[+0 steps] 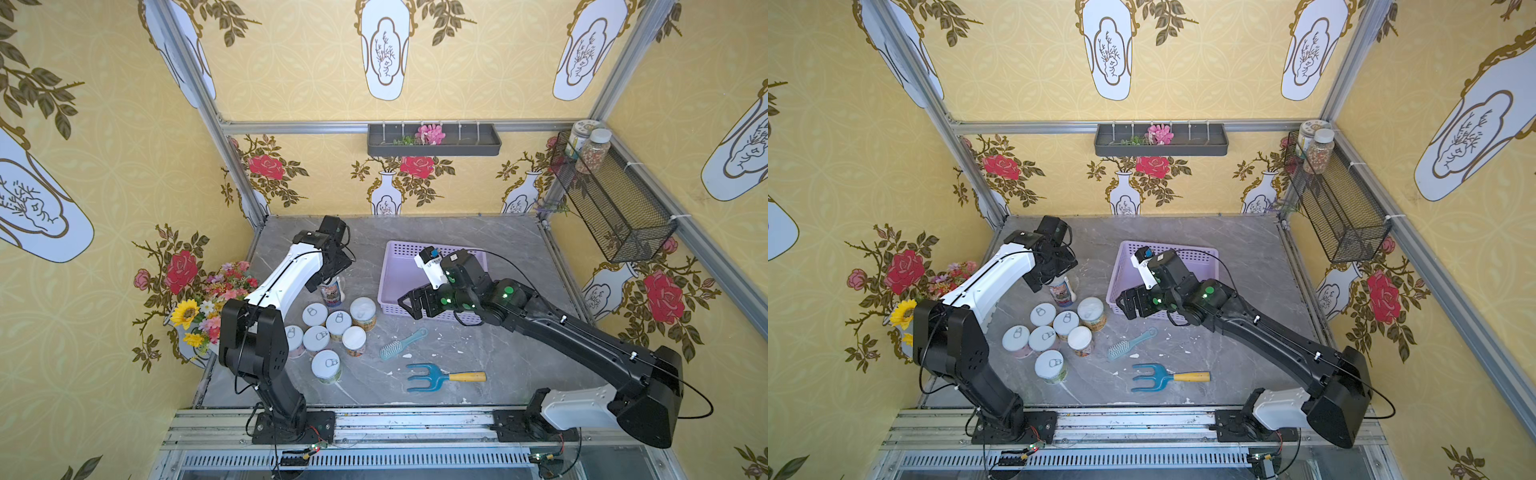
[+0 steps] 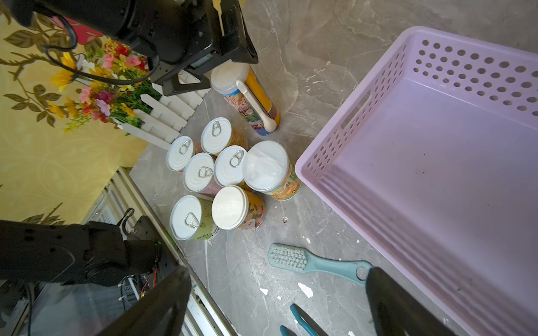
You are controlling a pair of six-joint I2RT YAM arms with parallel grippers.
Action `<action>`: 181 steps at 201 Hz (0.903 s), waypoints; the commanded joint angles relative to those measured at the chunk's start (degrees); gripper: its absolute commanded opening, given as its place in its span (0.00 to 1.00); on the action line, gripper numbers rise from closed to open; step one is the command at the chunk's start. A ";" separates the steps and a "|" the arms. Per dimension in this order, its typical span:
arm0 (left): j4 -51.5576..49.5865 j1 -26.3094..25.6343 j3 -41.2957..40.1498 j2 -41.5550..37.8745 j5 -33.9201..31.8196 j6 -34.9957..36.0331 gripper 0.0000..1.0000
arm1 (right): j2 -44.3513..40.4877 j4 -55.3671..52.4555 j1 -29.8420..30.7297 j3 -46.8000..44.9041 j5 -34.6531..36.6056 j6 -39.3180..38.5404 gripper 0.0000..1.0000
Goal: Put the canned food in the basket
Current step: Pick up the canned food from the center of the board.
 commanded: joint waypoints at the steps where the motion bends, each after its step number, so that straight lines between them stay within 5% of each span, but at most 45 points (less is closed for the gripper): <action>1: -0.67 0.06 -0.53 0.79 1.69 -1.71 0.99 | -2.82 7.86 -1.82 -2.86 -4.50 0.70 0.97; 181: -1.78 0.06 -0.67 2.64 2.03 -2.10 0.68 | -3.74 6.65 -3.76 -3.81 -5.14 1.58 0.97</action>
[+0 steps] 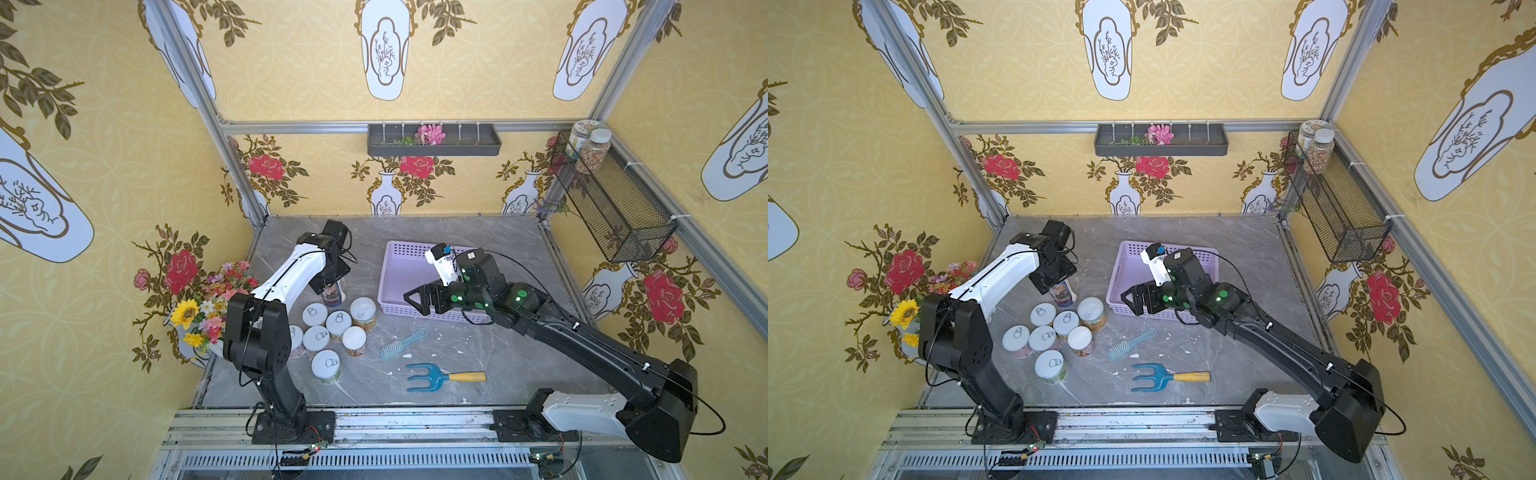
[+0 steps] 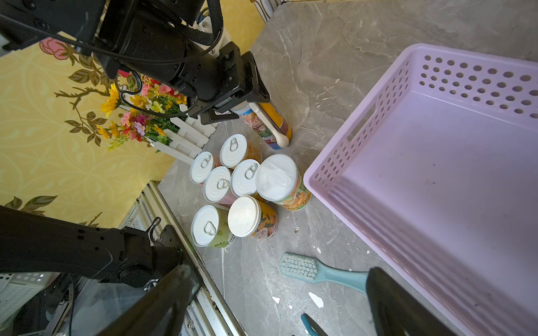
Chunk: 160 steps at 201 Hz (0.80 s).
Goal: Put the canned food in the basket
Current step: Pick up the canned food from the center of the board.
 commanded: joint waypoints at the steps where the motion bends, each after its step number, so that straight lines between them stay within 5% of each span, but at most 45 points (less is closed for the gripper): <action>1: -1.30 0.06 0.41 0.56 -0.30 -0.05 0.68 | -0.15 1.21 -0.01 0.15 0.10 0.29 0.97; 84: -7.69 -0.89 11.34 0.69 -6.32 5.58 0.53 | -0.45 0.51 -0.67 0.67 1.33 0.42 0.97; 160: -15.85 -11.69 31.41 7.05 -8.00 8.51 0.48 | -1.85 -3.52 -9.80 0.73 1.39 2.51 0.97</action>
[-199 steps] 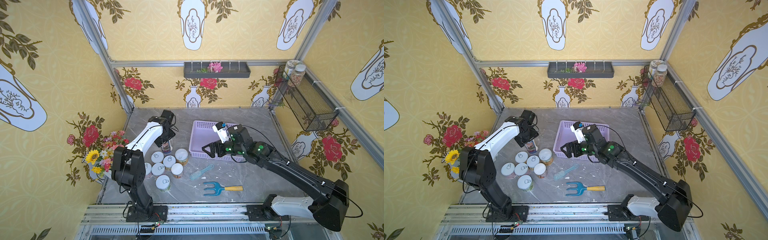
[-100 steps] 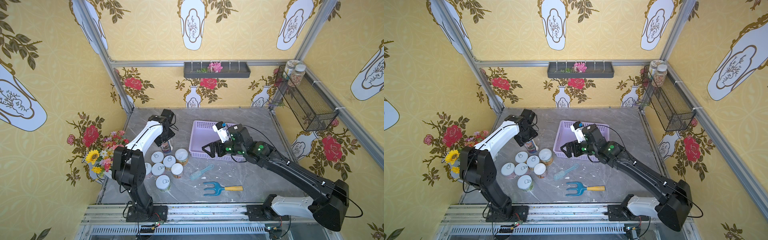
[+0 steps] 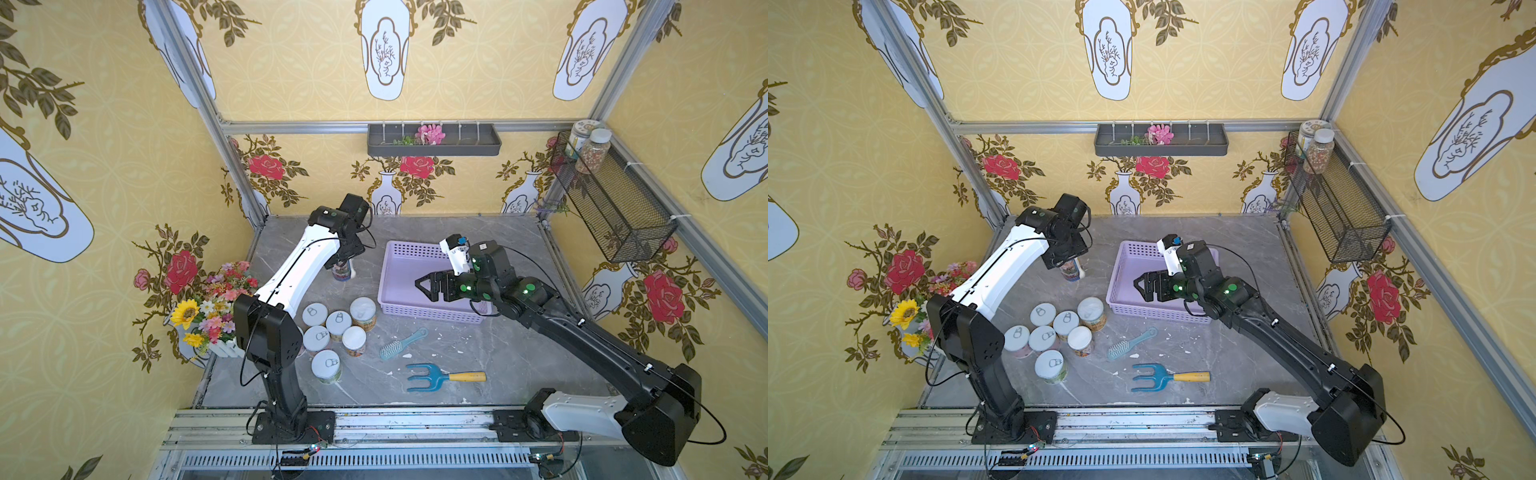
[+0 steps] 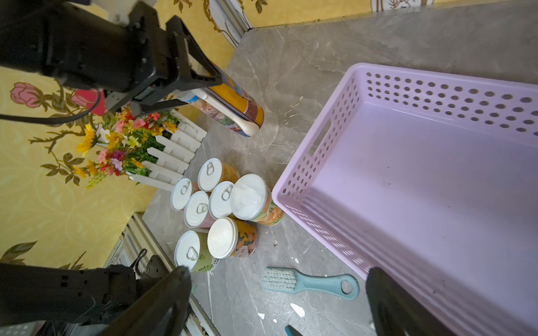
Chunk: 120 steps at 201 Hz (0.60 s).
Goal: Put the canned food in the basket
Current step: Pick up the canned food from the center of the board, then place the canned food in the basket.
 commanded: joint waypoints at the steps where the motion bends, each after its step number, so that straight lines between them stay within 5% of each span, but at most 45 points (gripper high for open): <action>1: -1.19 -2.98 5.62 2.31 -0.88 2.51 0.48 | -1.30 -2.30 -2.66 0.30 0.75 0.55 0.97; 25: -2.19 -5.55 12.19 5.51 0.78 3.54 0.48 | -2.96 -5.74 -5.81 0.30 2.36 -0.47 0.97; 67: -2.11 -9.06 20.67 10.64 4.08 6.17 0.44 | -4.74 -15.74 -7.35 1.95 15.30 -2.09 0.97; 120: 0.32 -11.69 26.34 16.57 6.33 9.42 0.39 | -6.82 -17.19 -8.94 1.00 15.43 -2.57 0.97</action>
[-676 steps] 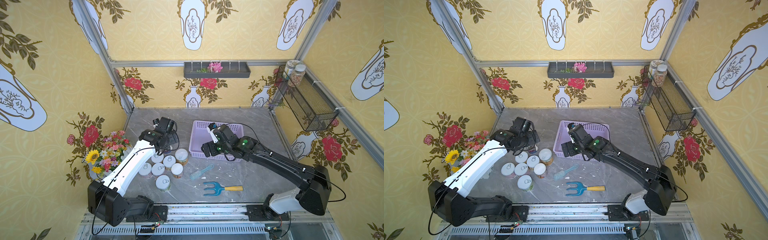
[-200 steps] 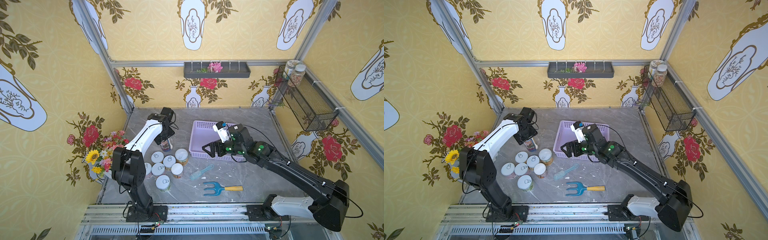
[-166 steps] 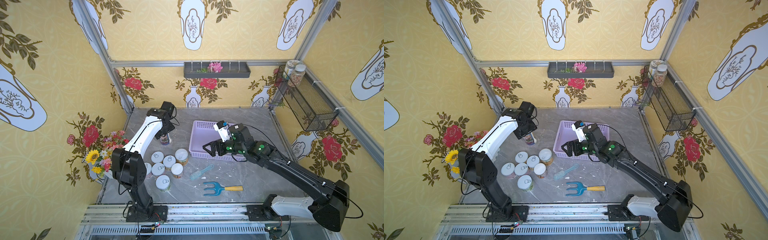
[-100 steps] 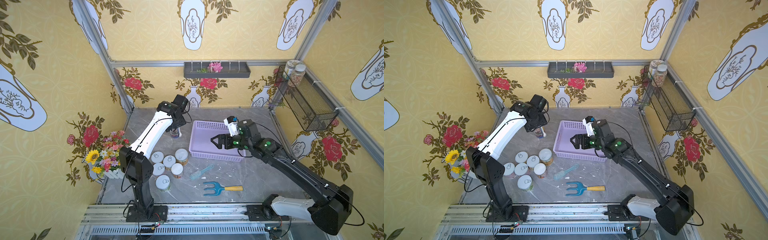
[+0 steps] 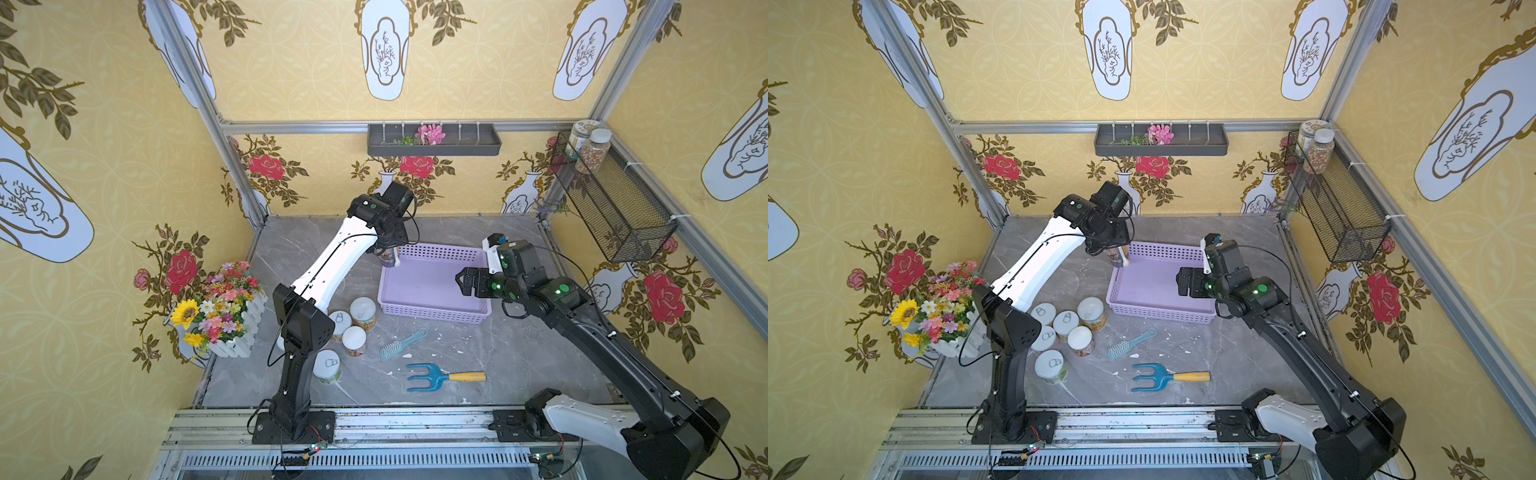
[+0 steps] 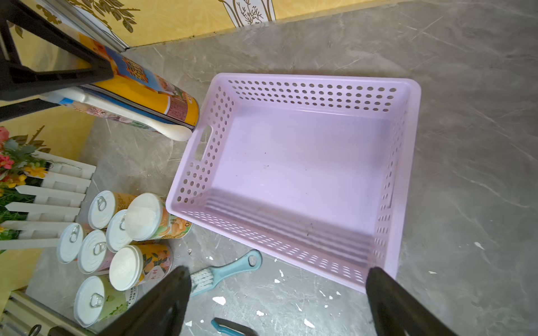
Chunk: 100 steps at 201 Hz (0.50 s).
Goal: Put the canned food in the basket
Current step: Place the canned food in the basket.
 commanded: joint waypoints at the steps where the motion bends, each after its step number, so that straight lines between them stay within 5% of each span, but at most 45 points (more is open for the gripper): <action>1: 4.16 -0.53 1.22 2.02 1.00 2.88 0.39 | -0.54 -1.14 -0.23 -0.28 1.69 -0.91 0.97; 100: 11.37 -0.57 6.44 12.01 -0.23 11.29 0.33 | -1.43 -2.29 -0.33 -1.08 1.30 -0.09 0.97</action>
